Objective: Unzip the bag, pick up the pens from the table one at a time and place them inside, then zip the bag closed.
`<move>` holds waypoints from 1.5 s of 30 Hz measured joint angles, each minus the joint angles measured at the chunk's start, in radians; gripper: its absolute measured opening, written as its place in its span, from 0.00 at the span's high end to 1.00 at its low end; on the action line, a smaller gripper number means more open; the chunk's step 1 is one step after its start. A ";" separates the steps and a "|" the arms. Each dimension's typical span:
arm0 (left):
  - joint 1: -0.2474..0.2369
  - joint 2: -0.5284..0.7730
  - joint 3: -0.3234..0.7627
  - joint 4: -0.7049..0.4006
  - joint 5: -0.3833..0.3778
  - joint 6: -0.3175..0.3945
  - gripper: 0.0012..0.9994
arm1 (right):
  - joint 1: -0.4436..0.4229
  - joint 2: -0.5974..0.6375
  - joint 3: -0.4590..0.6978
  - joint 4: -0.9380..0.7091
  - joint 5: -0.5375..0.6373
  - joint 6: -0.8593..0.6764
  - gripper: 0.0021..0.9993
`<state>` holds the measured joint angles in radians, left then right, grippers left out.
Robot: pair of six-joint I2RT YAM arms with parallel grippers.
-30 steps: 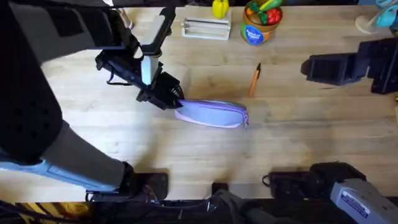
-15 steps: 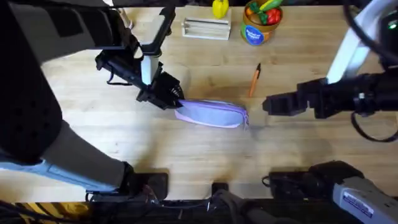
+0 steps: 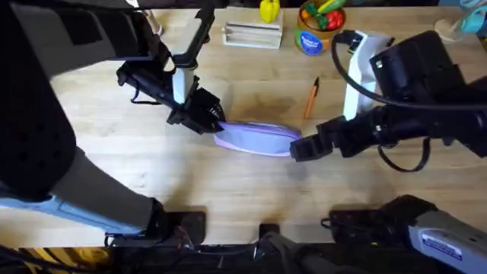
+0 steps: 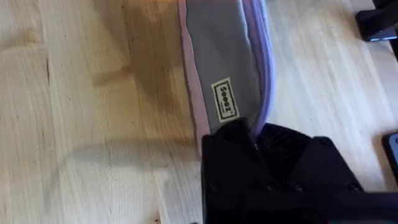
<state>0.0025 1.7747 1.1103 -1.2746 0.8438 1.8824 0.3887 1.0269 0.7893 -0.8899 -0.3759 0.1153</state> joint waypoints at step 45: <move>0.000 0.000 0.000 0.000 0.001 0.000 0.96 | 0.017 0.252 0.174 -0.093 0.018 0.003 0.97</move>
<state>0.0025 1.7748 1.1103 -1.2743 0.8452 1.8828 0.4057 1.2785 0.9629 -0.9831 -0.3577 0.1181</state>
